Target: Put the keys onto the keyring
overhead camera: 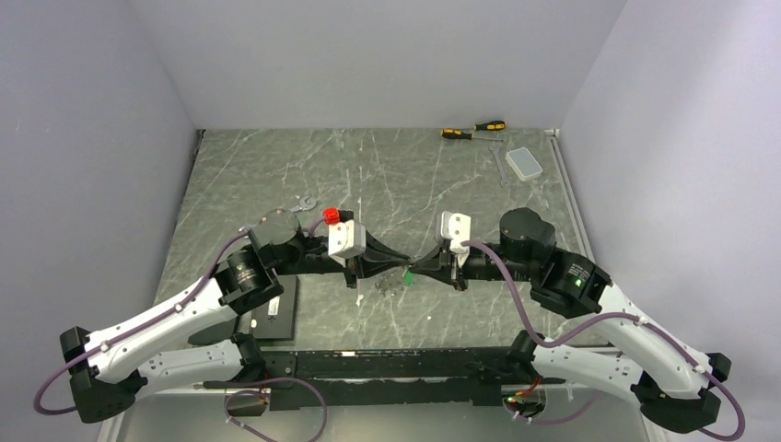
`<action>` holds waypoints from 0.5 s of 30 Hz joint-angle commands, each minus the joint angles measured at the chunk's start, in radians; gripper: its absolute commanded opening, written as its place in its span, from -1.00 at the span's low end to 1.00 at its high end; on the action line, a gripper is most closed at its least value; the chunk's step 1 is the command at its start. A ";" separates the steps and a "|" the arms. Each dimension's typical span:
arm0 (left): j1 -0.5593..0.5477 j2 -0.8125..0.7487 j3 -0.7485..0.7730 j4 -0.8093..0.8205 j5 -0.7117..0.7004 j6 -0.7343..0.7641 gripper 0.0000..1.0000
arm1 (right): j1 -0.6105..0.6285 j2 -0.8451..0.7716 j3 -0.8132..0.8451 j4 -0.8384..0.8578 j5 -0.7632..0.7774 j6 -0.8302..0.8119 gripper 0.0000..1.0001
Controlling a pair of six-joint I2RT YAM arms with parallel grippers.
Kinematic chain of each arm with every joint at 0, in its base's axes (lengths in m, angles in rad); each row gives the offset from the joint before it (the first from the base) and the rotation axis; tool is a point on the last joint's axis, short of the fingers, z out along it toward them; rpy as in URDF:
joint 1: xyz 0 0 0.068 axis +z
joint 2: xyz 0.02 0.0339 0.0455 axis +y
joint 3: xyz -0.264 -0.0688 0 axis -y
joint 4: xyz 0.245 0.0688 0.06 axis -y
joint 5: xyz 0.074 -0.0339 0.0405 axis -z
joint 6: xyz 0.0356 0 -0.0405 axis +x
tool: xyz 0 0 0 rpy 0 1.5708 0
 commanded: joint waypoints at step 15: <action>-0.007 -0.001 0.108 -0.236 0.184 0.198 -1.00 | -0.034 0.037 0.061 -0.102 -0.141 0.098 -1.00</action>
